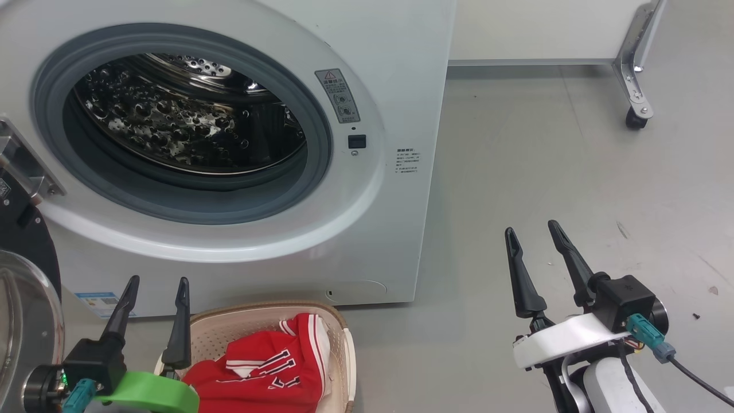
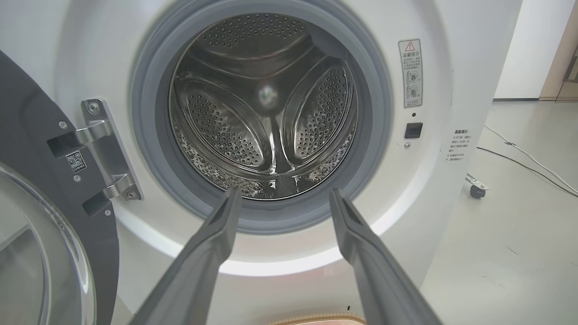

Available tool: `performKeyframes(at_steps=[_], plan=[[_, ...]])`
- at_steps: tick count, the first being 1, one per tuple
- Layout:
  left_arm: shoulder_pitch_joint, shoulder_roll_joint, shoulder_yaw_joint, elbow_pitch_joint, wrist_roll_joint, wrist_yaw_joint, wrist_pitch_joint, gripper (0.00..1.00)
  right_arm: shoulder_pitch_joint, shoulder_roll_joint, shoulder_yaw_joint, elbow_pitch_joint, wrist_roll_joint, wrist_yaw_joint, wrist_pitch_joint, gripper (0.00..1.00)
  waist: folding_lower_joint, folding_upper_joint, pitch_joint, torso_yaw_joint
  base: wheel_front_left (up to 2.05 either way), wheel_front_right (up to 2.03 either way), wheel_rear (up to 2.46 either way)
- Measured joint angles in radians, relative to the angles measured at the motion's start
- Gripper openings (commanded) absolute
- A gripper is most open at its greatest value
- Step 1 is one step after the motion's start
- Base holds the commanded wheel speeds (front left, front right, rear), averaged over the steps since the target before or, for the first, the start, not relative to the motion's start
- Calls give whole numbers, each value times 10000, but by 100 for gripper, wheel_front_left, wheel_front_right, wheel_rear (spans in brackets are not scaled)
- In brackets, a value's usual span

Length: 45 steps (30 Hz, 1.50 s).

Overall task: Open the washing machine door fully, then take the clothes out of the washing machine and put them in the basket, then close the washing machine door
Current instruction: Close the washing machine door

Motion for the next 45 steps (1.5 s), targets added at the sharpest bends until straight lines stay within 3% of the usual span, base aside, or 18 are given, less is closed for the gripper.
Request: performKeyframes(at_steps=[23, 45], plan=[[50, -65, 128, -15, 12, -2, 0, 100, 1, 0, 2, -12, 13, 0, -2, 100, 0, 0, 84, 42, -14, 14, 0], [50, -96, 161, -40, 84, -31, 0, 100, 0, 0, -12, -6, 79, 0, -2, 100, 0, 0, 58, 16, -86, 86, 0]])
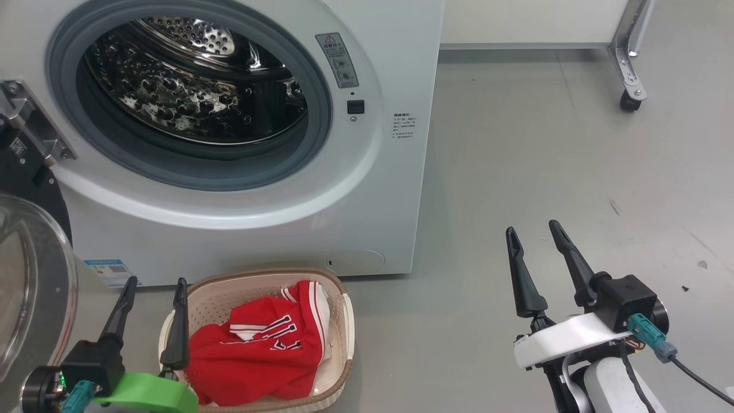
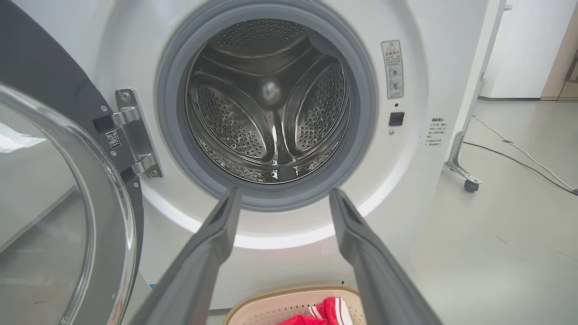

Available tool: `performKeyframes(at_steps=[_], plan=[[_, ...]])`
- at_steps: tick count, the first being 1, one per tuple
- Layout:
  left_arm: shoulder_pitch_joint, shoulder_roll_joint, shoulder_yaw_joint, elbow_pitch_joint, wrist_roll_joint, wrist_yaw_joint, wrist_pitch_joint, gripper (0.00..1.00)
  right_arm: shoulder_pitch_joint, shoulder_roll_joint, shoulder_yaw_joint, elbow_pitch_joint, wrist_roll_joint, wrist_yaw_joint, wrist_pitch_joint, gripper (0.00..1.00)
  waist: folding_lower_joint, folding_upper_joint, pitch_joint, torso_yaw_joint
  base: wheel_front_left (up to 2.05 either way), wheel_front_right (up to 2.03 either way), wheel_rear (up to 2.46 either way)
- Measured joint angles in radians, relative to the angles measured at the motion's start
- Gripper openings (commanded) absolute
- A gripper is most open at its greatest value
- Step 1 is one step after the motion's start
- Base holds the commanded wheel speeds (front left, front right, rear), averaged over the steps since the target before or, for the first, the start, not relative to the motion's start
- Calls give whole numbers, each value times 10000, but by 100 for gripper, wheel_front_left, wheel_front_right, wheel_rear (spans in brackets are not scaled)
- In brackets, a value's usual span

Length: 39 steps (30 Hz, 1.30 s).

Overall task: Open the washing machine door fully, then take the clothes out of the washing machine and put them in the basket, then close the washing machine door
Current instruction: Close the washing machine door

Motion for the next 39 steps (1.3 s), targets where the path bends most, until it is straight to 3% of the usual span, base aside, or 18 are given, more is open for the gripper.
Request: performKeyframes(at_steps=[20, 39], plan=[[9, -10, -102, -113, 249, -63, 0, 100, 1, 0, -4, 29, 0, 0, 0, 100, 0, 0, -101, 21, -99, 99, 0], [24, -38, 211, -322, 251, -104, 0, 100, 1, 2, 59, 50, -2, 12, 0, 100, 0, 0, -92, 46, -35, 35, 0]])
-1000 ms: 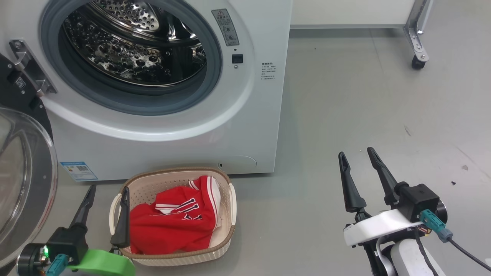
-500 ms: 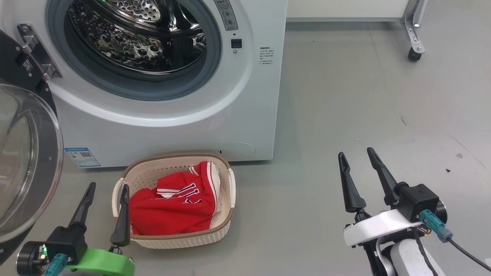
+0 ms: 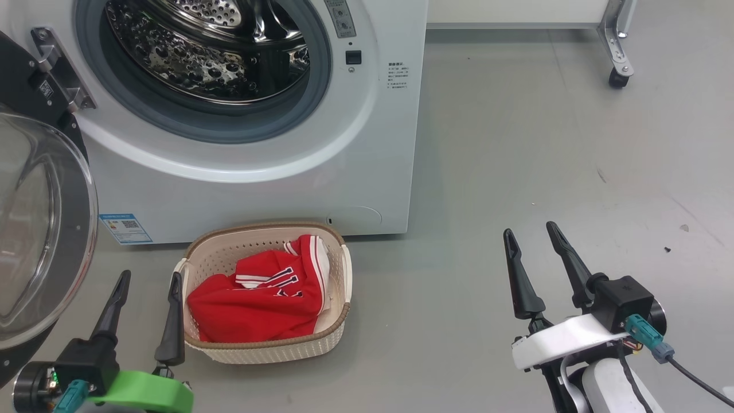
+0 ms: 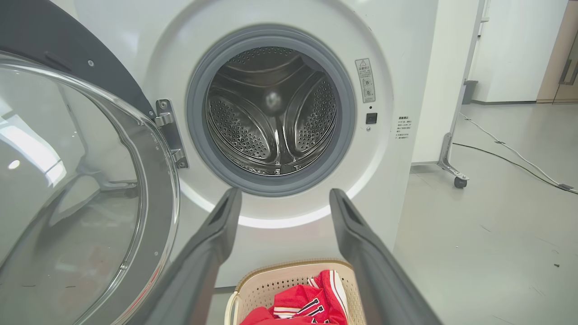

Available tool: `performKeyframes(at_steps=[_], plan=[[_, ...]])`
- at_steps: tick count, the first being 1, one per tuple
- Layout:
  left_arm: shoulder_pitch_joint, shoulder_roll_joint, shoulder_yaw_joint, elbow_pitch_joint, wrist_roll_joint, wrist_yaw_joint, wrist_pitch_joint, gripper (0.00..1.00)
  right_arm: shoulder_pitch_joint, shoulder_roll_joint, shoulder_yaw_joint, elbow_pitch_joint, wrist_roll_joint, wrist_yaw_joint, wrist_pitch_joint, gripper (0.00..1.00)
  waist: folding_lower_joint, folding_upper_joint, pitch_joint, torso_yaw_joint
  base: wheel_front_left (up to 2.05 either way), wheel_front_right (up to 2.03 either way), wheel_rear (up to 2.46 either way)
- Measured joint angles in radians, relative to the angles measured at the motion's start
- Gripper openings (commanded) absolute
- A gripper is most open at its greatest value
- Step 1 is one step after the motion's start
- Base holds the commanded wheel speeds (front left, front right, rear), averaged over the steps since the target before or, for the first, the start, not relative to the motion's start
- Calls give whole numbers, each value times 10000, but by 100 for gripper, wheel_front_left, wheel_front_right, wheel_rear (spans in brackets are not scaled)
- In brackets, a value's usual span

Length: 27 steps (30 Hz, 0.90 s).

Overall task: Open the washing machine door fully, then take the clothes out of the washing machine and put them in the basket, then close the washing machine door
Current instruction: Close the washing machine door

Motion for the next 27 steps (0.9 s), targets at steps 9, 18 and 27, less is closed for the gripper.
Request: performKeyframes(at_steps=[9, 18, 27], plan=[[17, 2, 109, -21, 0, 0, 0, 100, 4, 0, 8, 17, -6, 2, 0, 100, 0, 0, 9, 32, 0, 0, 0], [79, 2, 73, -48, 13, -21, 0, 100, 4, 0, 23, 46, -6, 8, 2, 100, 0, 0, 18, 43, 0, 0, 0], [89, -27, 117, -35, 27, -23, 0, 100, 4, 0, 23, 46, -6, 31, 2, 100, 0, 0, 38, 32, -7, 13, -7]])
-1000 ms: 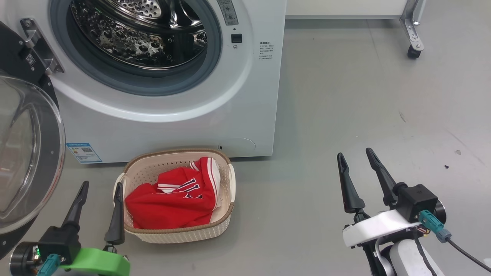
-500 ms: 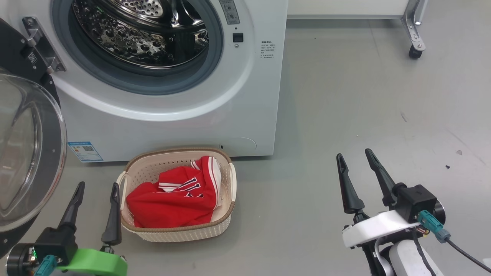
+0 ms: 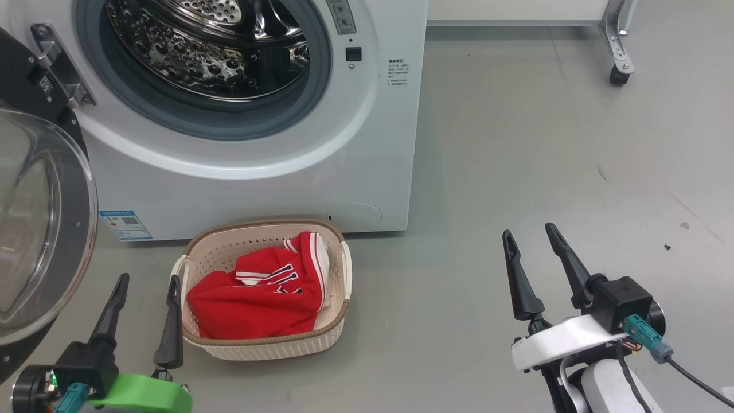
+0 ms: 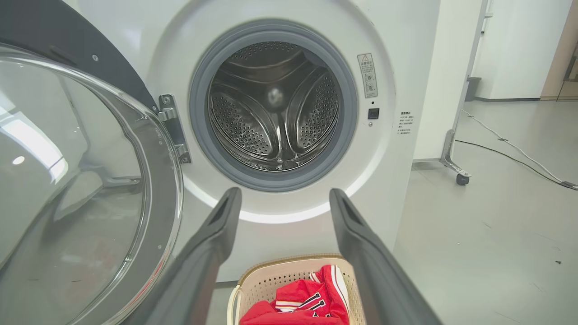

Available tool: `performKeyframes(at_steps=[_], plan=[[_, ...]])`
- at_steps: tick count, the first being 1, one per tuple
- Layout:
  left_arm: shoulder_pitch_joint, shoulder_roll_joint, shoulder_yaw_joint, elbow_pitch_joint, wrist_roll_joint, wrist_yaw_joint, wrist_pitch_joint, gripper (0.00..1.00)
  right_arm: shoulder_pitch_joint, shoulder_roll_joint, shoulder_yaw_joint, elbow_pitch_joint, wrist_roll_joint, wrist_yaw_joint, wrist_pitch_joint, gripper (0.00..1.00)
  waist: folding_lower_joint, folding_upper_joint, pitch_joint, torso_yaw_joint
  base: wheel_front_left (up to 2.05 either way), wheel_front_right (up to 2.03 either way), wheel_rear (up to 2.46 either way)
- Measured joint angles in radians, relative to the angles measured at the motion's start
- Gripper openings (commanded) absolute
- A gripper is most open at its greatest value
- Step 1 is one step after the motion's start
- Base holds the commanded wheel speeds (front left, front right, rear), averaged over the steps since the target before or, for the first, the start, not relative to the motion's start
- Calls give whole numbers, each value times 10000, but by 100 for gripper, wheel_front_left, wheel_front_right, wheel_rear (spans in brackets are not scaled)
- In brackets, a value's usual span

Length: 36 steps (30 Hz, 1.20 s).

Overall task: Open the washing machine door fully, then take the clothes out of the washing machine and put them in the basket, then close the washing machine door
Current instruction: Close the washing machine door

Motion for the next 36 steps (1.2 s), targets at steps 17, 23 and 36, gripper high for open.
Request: performKeyframes(at_steps=[17, 23, 36], plan=[[1, -44, -33, -2, 73, -4, 0, 100, 0, 0, -59, 0, 0, 0, -2, 100, 0, 0, -38, 41, -3, 3, 0], [2, -102, -38, -6, 73, -8, 0, 100, 1, 0, -73, 0, 0, 0, 0, 100, 0, 0, -37, 77, 0, 0, 0], [0, -142, -253, -12, 73, -86, 0, 100, 170, 0, -219, -142, 0, -42, 0, 100, 0, 0, 197, 509, 0, 0, 0]])
